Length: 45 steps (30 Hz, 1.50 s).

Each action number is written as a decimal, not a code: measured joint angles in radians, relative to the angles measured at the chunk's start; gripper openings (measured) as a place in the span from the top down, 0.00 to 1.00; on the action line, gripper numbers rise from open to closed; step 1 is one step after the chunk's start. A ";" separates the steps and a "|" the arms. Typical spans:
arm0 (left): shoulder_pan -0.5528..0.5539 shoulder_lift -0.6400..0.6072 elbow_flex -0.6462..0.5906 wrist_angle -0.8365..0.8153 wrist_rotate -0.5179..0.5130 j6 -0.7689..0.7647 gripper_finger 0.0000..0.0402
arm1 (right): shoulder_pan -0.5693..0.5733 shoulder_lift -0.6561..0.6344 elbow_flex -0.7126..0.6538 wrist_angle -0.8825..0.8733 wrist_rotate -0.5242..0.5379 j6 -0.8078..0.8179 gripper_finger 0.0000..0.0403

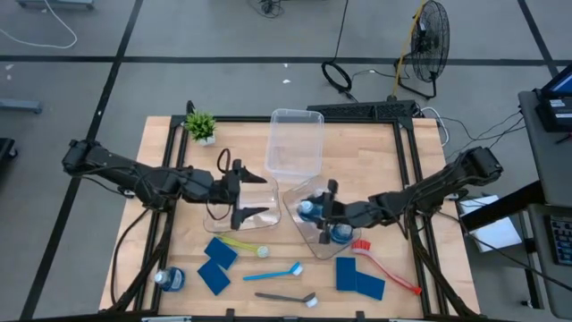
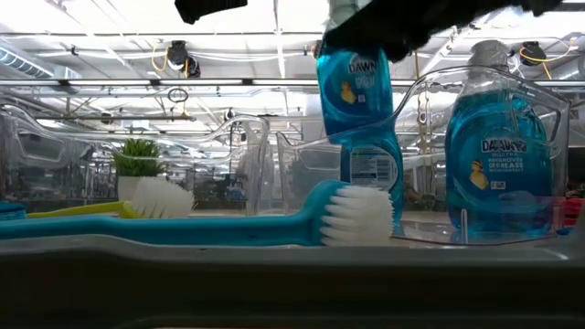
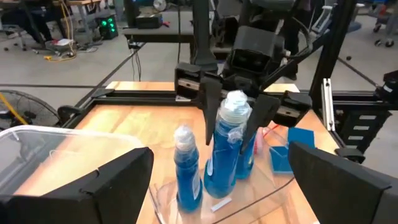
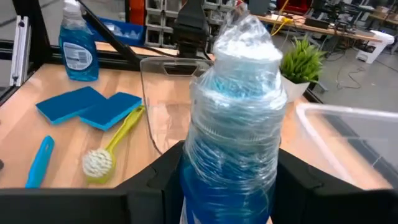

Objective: Pick & Place Kitchen Sink Supplies
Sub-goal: Put the blue soap dispenser into the right transparent bin

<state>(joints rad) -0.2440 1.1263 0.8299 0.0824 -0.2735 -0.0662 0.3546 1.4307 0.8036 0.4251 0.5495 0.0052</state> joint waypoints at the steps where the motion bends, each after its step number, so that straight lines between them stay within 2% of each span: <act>1: 0.003 0.000 0.000 -0.004 -0.001 0.000 0.06 | -0.001 0.000 -0.018 0.026 0.000 0.011 0.61; 10: 0.008 0.000 0.000 -0.010 -0.001 -0.018 0.06 | -0.021 0.030 -0.160 0.217 -0.013 0.085 0.61; 16: 0.008 0.000 -0.001 -0.010 -0.001 -0.022 0.06 | -0.042 0.069 -0.162 0.260 -0.085 0.087 0.61; 23: 0.008 0.000 -0.001 -0.014 0.000 -0.022 0.06 | -0.049 0.065 -0.162 0.239 -0.136 0.052 0.61; 26: 0.008 0.000 -0.001 -0.013 0.000 -0.022 0.06 | -0.049 0.030 -0.167 0.244 -0.194 0.009 0.61; 30: 0.008 0.001 -0.001 -0.014 0.000 -0.022 0.06 | -0.048 -0.060 -0.166 0.205 -0.219 -0.043 0.61; 37: 0.008 0.001 -0.001 -0.019 0.001 -0.021 0.06 | -0.056 -0.203 -0.165 -0.071 -0.214 -0.070 0.61; 40: 0.008 0.001 -0.002 -0.024 0.001 -0.022 0.06 | -0.068 -0.216 -0.164 -0.139 -0.217 -0.063 0.61; 45: 0.008 0.001 -0.002 -0.028 0.001 -0.024 0.06 | -0.111 -0.205 -0.206 -0.125 -0.250 -0.038 0.61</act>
<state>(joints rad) -0.2359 1.1275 0.8284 0.0548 -0.2729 -0.0899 0.2436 1.2254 0.5972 0.2999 0.2994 -0.0327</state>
